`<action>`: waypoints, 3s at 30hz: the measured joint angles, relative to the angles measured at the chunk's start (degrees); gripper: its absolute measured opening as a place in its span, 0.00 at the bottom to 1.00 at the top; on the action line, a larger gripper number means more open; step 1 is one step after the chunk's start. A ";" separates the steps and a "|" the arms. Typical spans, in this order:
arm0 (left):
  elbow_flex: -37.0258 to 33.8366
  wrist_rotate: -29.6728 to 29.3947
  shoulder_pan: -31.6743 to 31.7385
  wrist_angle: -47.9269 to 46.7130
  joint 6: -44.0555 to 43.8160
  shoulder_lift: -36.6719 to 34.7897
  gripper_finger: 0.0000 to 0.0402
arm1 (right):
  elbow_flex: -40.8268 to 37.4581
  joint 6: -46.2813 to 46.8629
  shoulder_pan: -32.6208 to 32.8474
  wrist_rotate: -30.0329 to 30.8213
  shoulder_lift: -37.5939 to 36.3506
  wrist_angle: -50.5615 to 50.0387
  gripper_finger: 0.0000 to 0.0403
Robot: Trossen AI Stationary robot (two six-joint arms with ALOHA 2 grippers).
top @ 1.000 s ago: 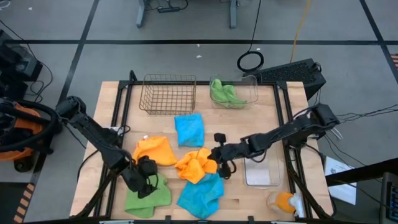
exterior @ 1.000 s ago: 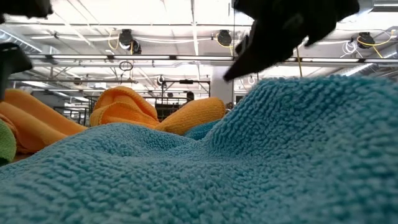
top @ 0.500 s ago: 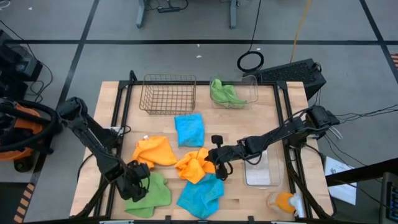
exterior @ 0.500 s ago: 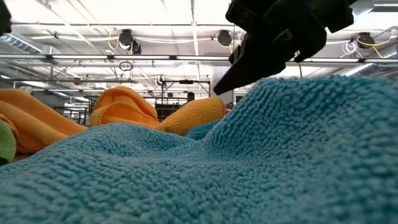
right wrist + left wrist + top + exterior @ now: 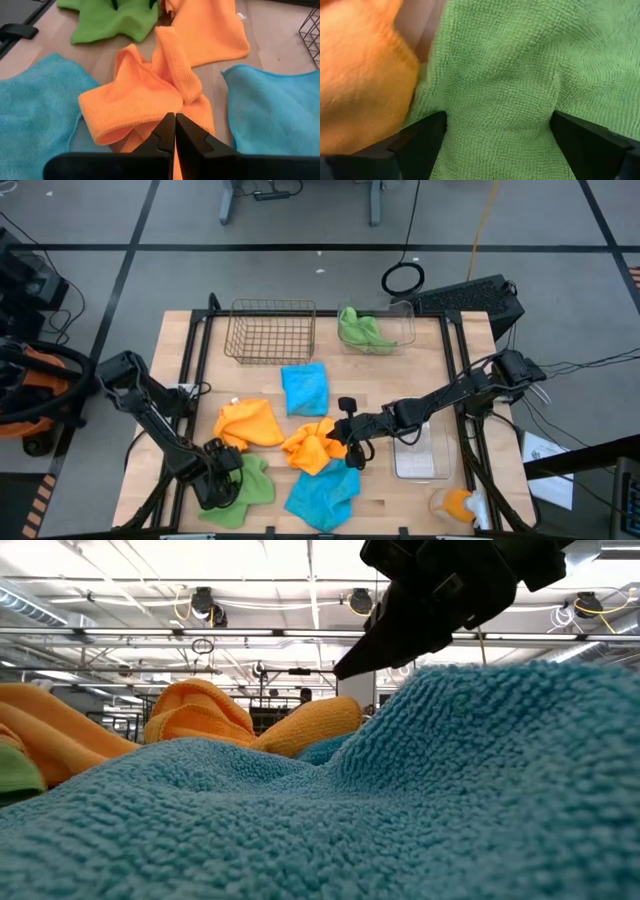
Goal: Sort microfiber towel by color & place in baskets
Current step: Put the green microfiber towel into the top transparent bin
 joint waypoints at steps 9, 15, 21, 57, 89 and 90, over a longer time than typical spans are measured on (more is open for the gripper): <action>0.65 -5.98 0.47 7.51 8.86 2.47 0.71 | 0.00 0.11 0.03 0.00 0.00 0.17 0.01; 0.70 -6.49 1.60 8.38 10.47 2.47 0.39 | 0.00 0.20 0.59 1.85 0.00 0.47 0.01; 1.55 -9.38 1.75 8.20 15.18 2.58 0.07 | 0.00 -0.37 1.69 3.91 0.00 5.37 0.01; 18.93 -31.91 19.93 -1.87 57.20 -8.80 0.11 | 19.45 -8.77 4.77 18.87 9.87 8.77 0.86; 18.93 -32.59 17.53 8.13 65.77 -8.78 0.11 | 21.57 -3.90 3.98 15.97 16.26 8.45 0.03; 18.93 -32.59 17.53 8.17 65.73 -8.69 0.11 | 21.57 -4.52 3.98 15.98 16.26 8.45 0.03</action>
